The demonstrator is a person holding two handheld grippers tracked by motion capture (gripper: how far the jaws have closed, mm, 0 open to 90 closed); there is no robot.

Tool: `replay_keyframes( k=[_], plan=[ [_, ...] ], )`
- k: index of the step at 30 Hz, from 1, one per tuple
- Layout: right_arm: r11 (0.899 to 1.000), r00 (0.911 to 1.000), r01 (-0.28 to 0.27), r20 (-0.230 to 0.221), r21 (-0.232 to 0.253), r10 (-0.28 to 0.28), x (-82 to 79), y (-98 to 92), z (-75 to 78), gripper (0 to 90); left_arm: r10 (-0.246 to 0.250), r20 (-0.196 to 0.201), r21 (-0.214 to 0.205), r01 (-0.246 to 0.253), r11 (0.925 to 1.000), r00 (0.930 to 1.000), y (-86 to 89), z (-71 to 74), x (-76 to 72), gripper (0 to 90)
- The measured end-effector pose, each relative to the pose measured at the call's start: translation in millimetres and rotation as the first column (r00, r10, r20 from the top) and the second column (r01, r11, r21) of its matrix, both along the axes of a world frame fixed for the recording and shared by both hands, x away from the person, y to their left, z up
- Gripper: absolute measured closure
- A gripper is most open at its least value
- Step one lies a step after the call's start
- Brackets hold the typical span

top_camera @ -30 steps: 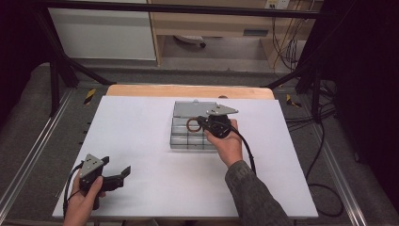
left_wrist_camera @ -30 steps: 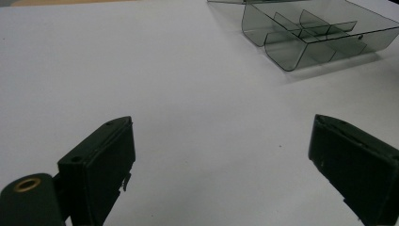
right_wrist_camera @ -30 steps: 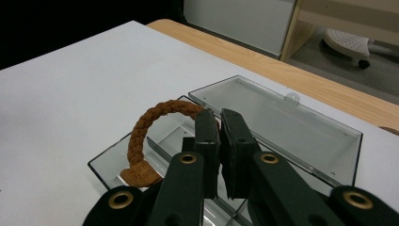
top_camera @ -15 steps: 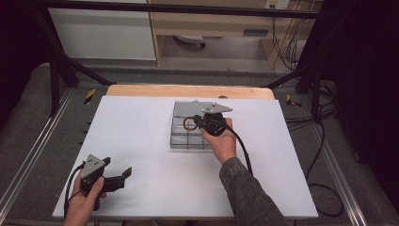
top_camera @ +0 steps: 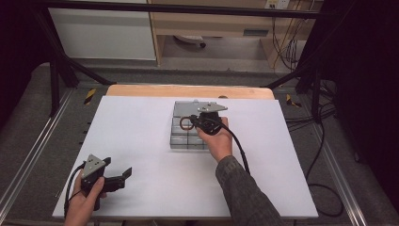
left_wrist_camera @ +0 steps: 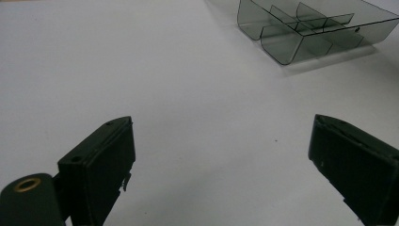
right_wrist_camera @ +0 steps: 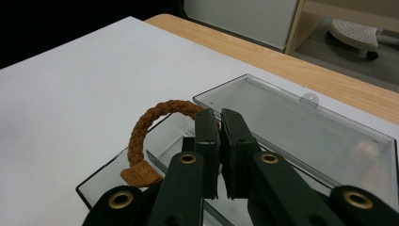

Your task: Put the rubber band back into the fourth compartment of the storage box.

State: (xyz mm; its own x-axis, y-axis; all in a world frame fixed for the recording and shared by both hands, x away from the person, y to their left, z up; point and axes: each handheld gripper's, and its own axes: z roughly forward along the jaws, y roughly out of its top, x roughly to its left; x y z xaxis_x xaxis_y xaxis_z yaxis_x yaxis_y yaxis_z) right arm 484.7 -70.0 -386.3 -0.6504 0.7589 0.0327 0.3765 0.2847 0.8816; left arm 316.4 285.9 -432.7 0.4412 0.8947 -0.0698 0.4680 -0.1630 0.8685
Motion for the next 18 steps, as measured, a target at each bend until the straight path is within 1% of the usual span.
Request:
replay_keyframes(
  k=[7, 13, 18],
  plan=[
    [1.0, 0.9999, -0.008, -0.01, -0.001, 0.008, 0.3, 4.6, -1.6, 86.1, 0.0, -0.001, 0.001, 0.0, 1.0, 1.0, -0.3, -0.1, 0.1, 7.5],
    [1.0, 0.9998, -0.017, -0.009, -0.015, 0.016, 1.8, 9.0, -1.4, 86.1, 0.001, 0.0, 0.0, -0.001, 1.0, 1.0, -0.1, 0.2, -0.3, 7.5],
    [1.0, 0.9998, -0.018, -0.013, -0.018, 0.018, 2.1, 11.7, -1.3, 86.1, -0.001, -0.002, 0.003, 0.001, 1.0, 1.0, -0.5, -0.1, -0.1, 7.5]
  ],
)
